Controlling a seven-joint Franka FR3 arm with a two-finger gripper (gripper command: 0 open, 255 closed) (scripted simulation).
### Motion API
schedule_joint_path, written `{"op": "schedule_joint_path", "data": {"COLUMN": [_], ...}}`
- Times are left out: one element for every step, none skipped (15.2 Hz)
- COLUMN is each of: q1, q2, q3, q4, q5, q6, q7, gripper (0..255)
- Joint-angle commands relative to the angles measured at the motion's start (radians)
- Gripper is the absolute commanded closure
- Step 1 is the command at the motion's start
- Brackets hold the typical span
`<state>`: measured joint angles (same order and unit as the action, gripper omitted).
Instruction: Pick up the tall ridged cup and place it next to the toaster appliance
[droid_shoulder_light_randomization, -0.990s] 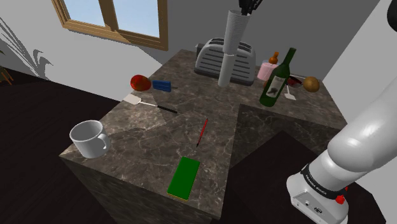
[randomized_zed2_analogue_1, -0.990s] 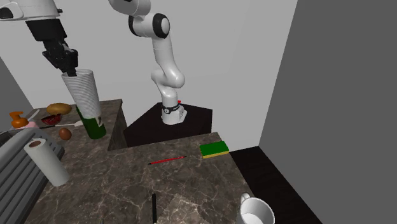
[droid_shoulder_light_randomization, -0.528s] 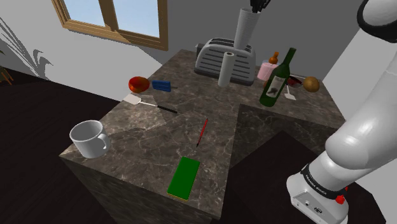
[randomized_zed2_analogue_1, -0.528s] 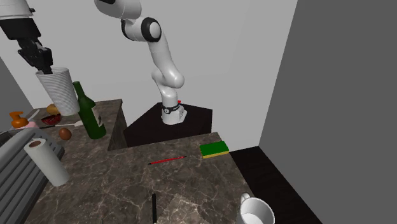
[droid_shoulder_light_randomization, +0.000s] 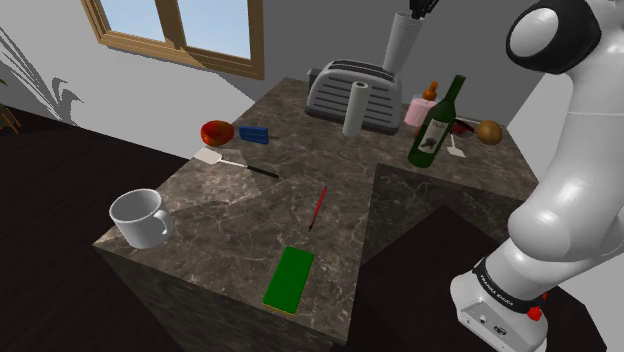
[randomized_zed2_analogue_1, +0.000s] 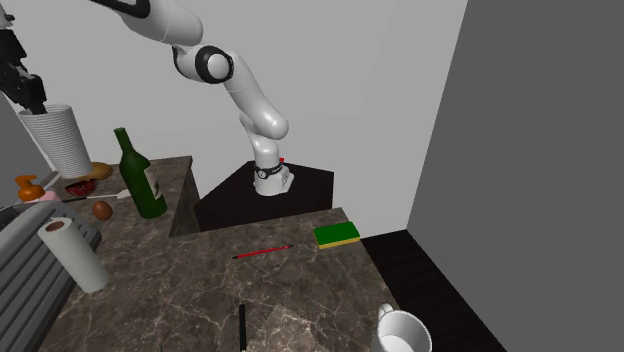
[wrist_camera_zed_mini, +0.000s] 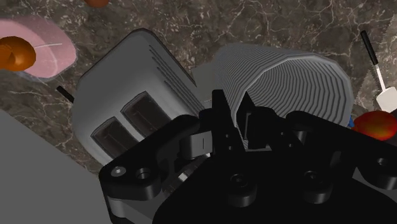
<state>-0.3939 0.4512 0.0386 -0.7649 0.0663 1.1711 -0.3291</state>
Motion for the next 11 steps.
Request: {"op": "schedule_joint_path", "data": {"q1": [-0.005, -0.006, -0.006, -0.006, -0.006, -0.007, -0.007, -0.007, -0.007, -0.007, -0.007], "q2": [-0.013, -0.035, -0.055, -0.071, -0.086, -0.099, -0.110, -0.121, -0.131, -0.140, -0.148], "q3": [-0.002, -0.002, -0.003, -0.003, -0.003, -0.003, -0.003, -0.004, -0.004, -0.004, -0.004], "q4": [-0.043, -0.095, -0.140, -0.181, -0.218, -0.253, -0.285, -0.315, -0.344, -0.372, -0.398], "q5": [0.000, 0.000, 0.001, 0.001, 0.001, 0.001, 0.001, 0.001, 0.001, 0.001, 0.002], "q6": [0.032, 0.061, 0.087, 0.111, 0.134, 0.155, 0.176, 0.196, 0.215, 0.233, 0.251], "q7": [-0.009, -0.012, -0.014, -0.016, -0.017, -0.019, -0.021, -0.022, -0.024, -0.025, -0.026], "gripper": [255, 255, 255, 255, 255, 255, 255, 255, 255, 255, 255]}}
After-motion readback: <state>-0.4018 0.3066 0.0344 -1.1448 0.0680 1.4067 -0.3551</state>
